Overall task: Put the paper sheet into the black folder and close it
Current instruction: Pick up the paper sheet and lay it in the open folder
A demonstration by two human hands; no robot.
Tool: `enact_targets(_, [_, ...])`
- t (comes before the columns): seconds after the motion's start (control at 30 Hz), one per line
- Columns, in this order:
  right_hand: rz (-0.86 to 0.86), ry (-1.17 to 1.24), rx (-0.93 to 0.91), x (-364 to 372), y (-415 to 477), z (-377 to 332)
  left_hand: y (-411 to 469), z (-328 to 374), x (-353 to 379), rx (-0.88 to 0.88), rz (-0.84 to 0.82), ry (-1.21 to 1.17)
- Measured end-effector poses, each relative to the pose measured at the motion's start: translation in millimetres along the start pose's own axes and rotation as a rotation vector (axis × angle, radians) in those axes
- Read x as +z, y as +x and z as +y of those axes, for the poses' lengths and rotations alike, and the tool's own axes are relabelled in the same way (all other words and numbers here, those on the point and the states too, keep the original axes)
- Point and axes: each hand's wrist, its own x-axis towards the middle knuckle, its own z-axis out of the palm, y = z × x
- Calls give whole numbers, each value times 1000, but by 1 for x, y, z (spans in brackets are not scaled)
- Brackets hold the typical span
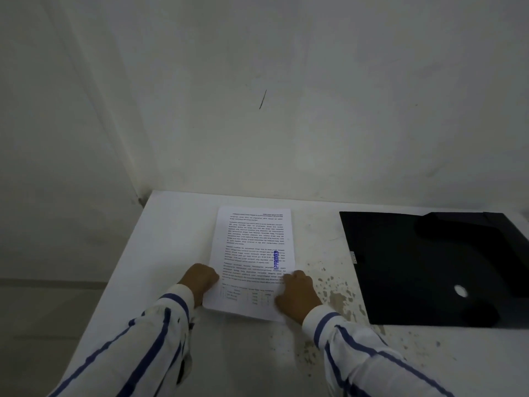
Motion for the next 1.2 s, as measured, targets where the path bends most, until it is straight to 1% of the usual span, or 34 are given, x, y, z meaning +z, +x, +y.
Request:
enact_targets(0.1, [75,171,107,-3,1,4,4,1,-4,-23,-7,10])
enact_targets(0.17, [80,344,197,-8,3,7,1,4,-5,-42,-11,1])
enact_targets(0.27, [7,602,303,-15,8,10,-1,4,-6,-57,-12,-4])
enact_targets(0.33, [-43,676,361,-17,9,13,-4,3,-4,-45,-3,-4])
enact_targets(0.4, [-60,699,376,-20,9,16,-7,2,-1,-15,17,17])
enact_targets(0.5, [-39,711,307,-24,4,19,-15,4,5,47,26,56])
enact_targets(0.63, [64,766,230,-35,-7,27,-27,9,19,138,59,67])
enact_targets(0.77, [177,822,228,-53,-16,49,-45,25,47,248,62,58])
enact_targets(0.97, [260,918,188,-97,-30,113,-63,52,120,351,52,79])
enact_targets(1.2, [314,878,188,-152,-41,223,-82,76,245,380,57,117])
